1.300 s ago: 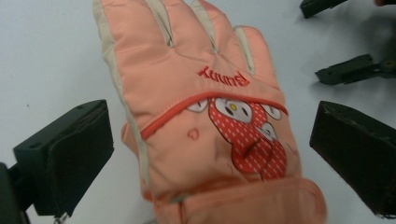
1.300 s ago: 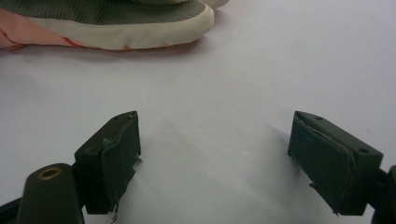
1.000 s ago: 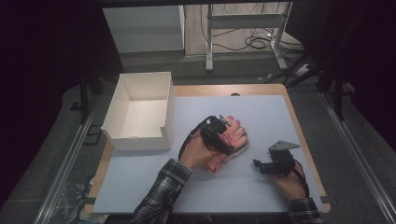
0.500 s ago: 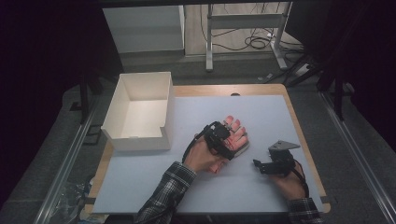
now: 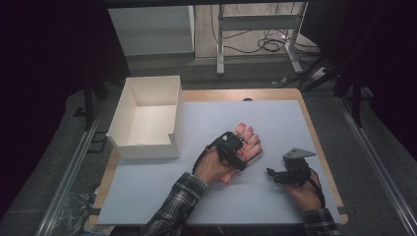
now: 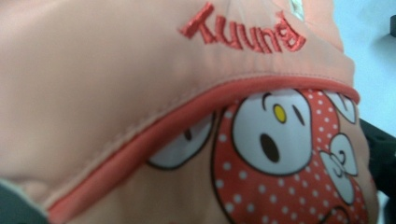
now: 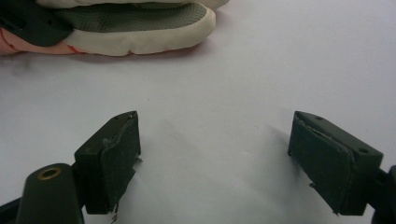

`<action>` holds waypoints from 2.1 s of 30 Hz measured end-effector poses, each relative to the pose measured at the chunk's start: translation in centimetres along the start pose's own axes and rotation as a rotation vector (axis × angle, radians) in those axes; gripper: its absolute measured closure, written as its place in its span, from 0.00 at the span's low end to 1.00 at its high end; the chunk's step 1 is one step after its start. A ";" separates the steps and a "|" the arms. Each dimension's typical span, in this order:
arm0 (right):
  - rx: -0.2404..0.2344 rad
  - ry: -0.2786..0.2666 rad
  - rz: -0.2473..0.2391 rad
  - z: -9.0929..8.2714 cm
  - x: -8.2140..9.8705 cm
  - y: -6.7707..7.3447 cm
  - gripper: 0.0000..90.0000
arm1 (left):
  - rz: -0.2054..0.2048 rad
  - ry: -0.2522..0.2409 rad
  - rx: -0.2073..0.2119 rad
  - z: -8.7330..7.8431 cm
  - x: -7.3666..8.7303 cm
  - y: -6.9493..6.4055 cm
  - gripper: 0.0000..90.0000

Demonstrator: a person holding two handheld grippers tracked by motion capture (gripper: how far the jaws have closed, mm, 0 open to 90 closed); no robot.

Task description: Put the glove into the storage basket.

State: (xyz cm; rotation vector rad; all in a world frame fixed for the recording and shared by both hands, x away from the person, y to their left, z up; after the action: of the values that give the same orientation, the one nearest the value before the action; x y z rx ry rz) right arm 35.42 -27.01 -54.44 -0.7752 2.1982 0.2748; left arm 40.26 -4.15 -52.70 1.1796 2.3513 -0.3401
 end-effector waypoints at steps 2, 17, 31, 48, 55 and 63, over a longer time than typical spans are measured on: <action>0.000 0.000 0.000 0.0 0.0 0.0 0.19 | -0.006 0.002 0.004 -0.1 0.1 0.0 0.17; 0.001 0.000 -0.001 0.0 0.0 0.0 0.19 | -0.015 -0.039 0.054 -1.3 0.7 0.2 0.59; 0.000 0.000 0.002 0.0 0.0 0.0 0.19 | -0.034 -0.064 0.052 -2.9 0.4 1.0 0.64; 0.000 -0.003 0.001 0.0 0.0 0.0 0.19 | -0.105 -0.108 -0.006 -8.2 -1.2 3.9 0.64; -0.002 -0.002 0.002 0.0 0.0 0.0 0.19 | -0.127 -0.121 -0.033 -10.3 -1.7 5.1 0.64; -0.002 -0.002 0.003 0.0 0.0 0.0 0.19 | -0.149 -0.118 -0.061 -12.5 -2.1 6.6 0.64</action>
State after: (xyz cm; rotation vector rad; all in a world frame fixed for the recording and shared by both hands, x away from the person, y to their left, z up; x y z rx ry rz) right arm 35.40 -26.99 -54.47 -0.7724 2.1977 0.2791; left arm 42.73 3.61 -40.95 0.9322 2.3347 -0.3746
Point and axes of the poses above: each handheld gripper's, and its own axes: z roughly forward along the jaws, x roughly out of its underside, y roughly to its left, the point moved 2 cm from there along z, roughly forward along the jaws, and after that the axes turned 1 degree about -y, right-handed, at the moved point
